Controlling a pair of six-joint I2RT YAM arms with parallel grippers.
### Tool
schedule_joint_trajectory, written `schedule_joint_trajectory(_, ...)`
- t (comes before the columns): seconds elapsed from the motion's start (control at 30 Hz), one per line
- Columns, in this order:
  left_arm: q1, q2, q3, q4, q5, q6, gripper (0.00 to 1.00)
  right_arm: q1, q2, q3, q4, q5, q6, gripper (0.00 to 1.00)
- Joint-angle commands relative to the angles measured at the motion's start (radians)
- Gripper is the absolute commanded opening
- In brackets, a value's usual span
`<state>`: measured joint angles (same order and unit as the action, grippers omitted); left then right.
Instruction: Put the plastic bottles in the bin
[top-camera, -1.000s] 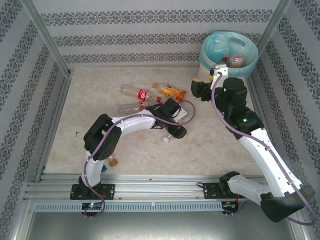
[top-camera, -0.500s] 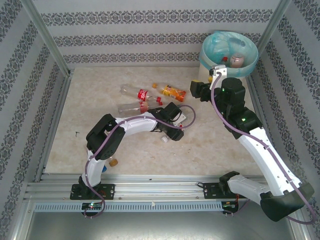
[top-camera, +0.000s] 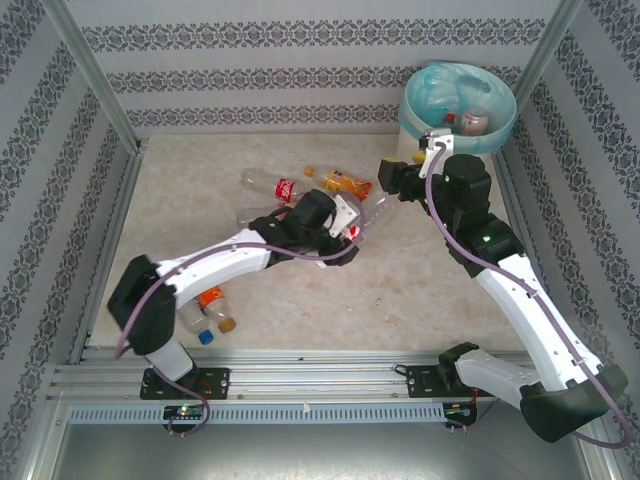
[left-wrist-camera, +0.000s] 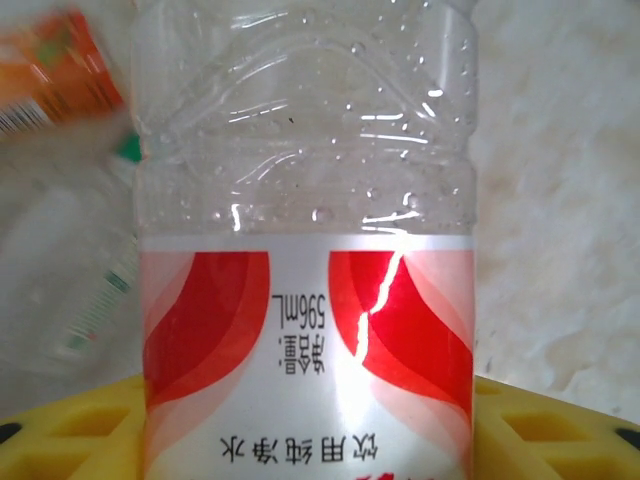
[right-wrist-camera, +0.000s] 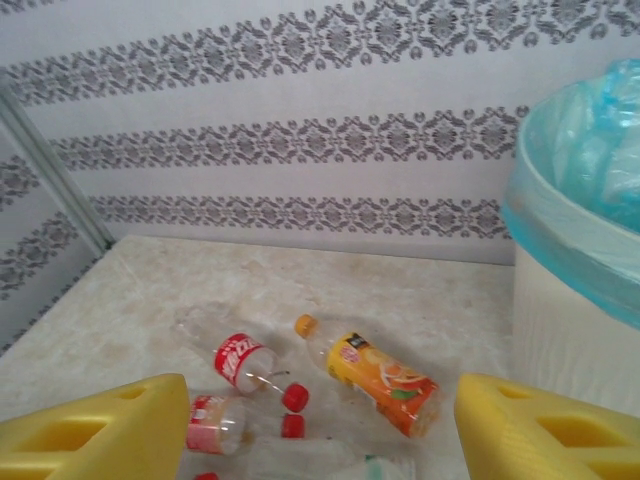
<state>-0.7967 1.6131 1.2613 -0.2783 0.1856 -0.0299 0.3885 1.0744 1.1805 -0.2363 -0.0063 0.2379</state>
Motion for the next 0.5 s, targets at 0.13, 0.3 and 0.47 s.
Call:
schedule_joint_trajectory(0.13, 0.022, -0.199, -0.150, 0.237, -0.114, 0.031, 0.59, 0.040, 0.092, 0.064, 0.085, -0.154, 0.037, 0.72)
schedule_joint_trajectory(0.3, 0.022, -0.289, -0.227, 0.330, -0.181, 0.039, 0.59, 0.083, 0.147, 0.107, 0.097, -0.184, 0.041, 0.76)
schedule_joint_trajectory(0.47, 0.022, -0.342, -0.281, 0.398, -0.230, 0.042, 0.59, 0.097, 0.192, 0.138, 0.074, -0.189, 0.053, 0.77)
